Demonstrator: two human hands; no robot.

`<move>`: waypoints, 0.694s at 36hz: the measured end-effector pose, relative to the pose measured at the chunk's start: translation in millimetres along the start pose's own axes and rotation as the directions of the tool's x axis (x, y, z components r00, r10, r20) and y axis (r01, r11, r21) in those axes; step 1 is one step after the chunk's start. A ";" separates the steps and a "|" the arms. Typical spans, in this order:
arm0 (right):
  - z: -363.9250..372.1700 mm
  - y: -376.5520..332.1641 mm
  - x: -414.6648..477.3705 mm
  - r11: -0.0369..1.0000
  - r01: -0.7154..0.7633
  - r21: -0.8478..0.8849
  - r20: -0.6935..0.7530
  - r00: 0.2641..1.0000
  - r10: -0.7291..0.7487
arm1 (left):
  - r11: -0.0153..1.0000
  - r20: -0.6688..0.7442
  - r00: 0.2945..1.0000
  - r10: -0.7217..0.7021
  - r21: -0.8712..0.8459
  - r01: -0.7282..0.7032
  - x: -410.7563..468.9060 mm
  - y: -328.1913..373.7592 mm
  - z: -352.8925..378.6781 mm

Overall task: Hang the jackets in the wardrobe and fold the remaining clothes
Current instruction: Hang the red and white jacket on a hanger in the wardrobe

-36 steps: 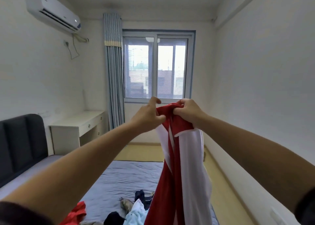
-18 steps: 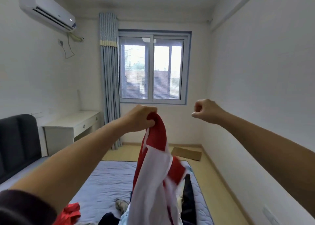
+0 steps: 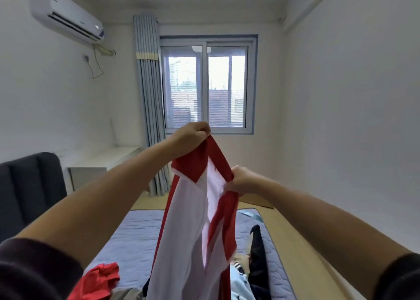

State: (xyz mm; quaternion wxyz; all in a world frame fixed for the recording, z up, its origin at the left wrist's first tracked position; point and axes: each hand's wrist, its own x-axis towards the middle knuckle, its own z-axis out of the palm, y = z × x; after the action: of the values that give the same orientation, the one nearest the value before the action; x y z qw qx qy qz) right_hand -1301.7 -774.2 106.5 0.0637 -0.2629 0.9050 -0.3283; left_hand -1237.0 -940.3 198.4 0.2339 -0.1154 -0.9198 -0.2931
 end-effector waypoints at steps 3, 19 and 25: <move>0.2 16.6 0.9 0.947 -0.103 -0.305 -0.130 0.989 0.065 | 0.949 0.090 0.996 0.004 0.314 -0.032 -12.9 -9.8 -6.6; -55.1 16.4 -40.6 0.924 -0.299 0.238 -0.157 0.927 0.340 | 0.703 -0.108 0.789 -0.605 0.392 0.593 -72.4 -54.9 -5.5; -82.6 0.2 -69.5 0.770 -0.294 0.566 0.012 0.937 0.349 | 0.528 0.166 0.730 -0.663 -0.587 0.614 -65.8 -30.6 -3.9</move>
State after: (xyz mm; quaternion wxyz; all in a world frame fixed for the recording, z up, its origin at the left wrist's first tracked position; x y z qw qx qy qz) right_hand -1266.2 -691.8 166.5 0.1503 -0.0581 0.8024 -0.5746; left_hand -1189.5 -972.1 153.6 0.0959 0.1721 -0.7426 -0.6400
